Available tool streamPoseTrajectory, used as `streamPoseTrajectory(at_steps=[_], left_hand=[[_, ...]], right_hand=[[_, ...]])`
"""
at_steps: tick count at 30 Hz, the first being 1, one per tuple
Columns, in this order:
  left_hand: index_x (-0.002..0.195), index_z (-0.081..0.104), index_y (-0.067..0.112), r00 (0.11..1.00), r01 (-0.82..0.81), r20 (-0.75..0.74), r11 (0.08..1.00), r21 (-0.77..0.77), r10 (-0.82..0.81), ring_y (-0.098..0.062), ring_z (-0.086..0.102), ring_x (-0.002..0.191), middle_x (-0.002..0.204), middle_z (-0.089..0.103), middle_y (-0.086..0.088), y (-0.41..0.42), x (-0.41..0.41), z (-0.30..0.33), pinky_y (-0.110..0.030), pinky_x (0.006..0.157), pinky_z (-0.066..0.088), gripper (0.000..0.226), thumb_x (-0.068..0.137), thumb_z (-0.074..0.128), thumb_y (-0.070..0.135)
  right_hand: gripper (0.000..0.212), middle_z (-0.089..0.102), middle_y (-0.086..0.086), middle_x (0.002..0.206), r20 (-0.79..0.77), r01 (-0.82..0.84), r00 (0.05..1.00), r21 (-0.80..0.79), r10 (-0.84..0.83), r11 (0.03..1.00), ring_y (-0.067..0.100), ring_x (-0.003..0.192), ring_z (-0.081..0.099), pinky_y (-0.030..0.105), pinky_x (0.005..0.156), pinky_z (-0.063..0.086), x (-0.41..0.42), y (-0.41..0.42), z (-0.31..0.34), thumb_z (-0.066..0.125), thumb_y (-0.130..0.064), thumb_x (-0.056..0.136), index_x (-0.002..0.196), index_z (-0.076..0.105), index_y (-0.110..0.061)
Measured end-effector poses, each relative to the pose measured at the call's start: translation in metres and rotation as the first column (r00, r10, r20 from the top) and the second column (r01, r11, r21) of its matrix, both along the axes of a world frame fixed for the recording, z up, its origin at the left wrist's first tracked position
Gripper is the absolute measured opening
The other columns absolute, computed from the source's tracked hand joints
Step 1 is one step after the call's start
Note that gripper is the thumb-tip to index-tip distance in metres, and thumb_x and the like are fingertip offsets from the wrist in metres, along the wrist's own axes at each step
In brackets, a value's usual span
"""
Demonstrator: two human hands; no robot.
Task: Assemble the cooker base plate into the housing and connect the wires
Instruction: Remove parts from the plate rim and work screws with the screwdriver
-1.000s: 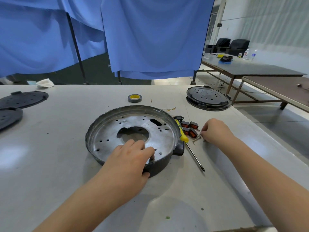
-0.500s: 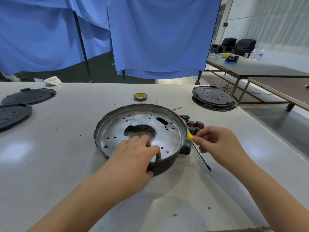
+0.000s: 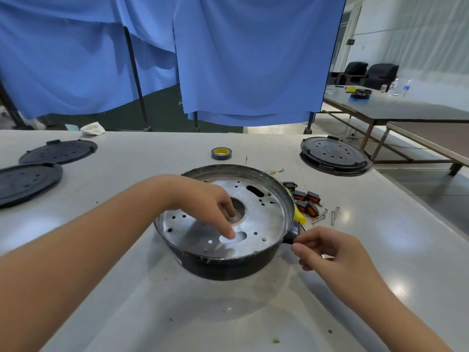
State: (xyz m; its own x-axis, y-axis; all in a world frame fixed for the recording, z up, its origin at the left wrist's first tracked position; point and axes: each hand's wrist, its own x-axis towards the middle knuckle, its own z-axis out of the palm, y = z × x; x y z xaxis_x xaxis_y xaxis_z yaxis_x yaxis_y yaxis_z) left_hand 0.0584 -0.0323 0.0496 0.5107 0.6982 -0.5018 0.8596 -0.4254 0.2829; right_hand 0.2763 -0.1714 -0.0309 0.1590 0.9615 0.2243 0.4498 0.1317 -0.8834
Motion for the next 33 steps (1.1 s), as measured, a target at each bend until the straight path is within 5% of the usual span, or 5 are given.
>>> streamPoseTrajectory(at_steps=[16,21,24,27,33], left_hand=[[0.109,0.061,0.009,0.976,0.114,-0.168,0.983,-0.142,-0.137,-0.017,0.052,0.080,0.086,0.058,0.004,0.021,0.034,-0.012,-0.033,0.077,0.044,0.073,0.058,0.084,0.056],[0.104,0.057,0.021,0.966,0.104,-0.243,0.993,0.059,-0.086,-0.016,0.059,0.093,0.108,0.064,0.007,0.010,0.030,-0.005,-0.036,0.092,0.051,0.067,0.057,0.082,0.062],[0.101,0.057,0.027,0.999,0.008,0.031,0.943,0.332,-0.019,-0.011,0.062,0.088,0.098,0.063,0.011,-0.009,0.019,0.000,-0.031,0.080,0.055,0.046,0.069,0.076,0.054],[0.094,0.058,0.039,0.980,0.000,0.194,0.976,0.216,-0.043,0.004,0.061,0.084,0.091,0.063,0.021,-0.032,0.008,0.009,-0.025,0.080,0.052,0.043,0.065,0.066,0.071],[0.125,0.028,0.055,0.993,0.117,0.008,0.980,0.159,-0.119,0.004,0.046,0.106,0.110,0.048,0.031,-0.062,0.004,-0.005,-0.023,0.084,0.043,0.081,0.058,0.069,0.077]], right_hand=[[0.021,0.068,0.002,0.063,-0.079,-0.060,0.996,-0.102,0.052,0.993,0.015,0.058,0.066,0.037,0.061,0.058,-0.013,-0.007,-0.006,0.074,-0.009,0.079,0.074,0.071,-0.029],[0.020,0.068,0.002,0.063,-0.117,-0.108,0.989,-0.149,0.091,0.983,0.016,0.060,0.066,0.039,0.062,0.059,-0.020,-0.011,-0.006,0.075,-0.009,0.078,0.073,0.071,-0.028],[0.020,0.068,0.001,0.063,-0.117,-0.102,0.990,-0.151,0.085,0.983,0.015,0.060,0.066,0.037,0.062,0.059,-0.021,-0.011,-0.005,0.074,-0.010,0.078,0.074,0.071,-0.030],[0.020,0.068,0.002,0.063,-0.111,-0.088,0.991,-0.141,0.073,0.986,0.013,0.059,0.066,0.035,0.061,0.057,-0.021,-0.012,-0.005,0.073,-0.011,0.078,0.074,0.071,-0.031],[0.021,0.068,0.005,0.061,-0.134,-0.085,0.989,-0.146,0.065,0.986,0.015,0.057,0.065,0.026,0.054,0.055,-0.021,-0.015,-0.006,0.074,-0.009,0.078,0.072,0.071,-0.029]])
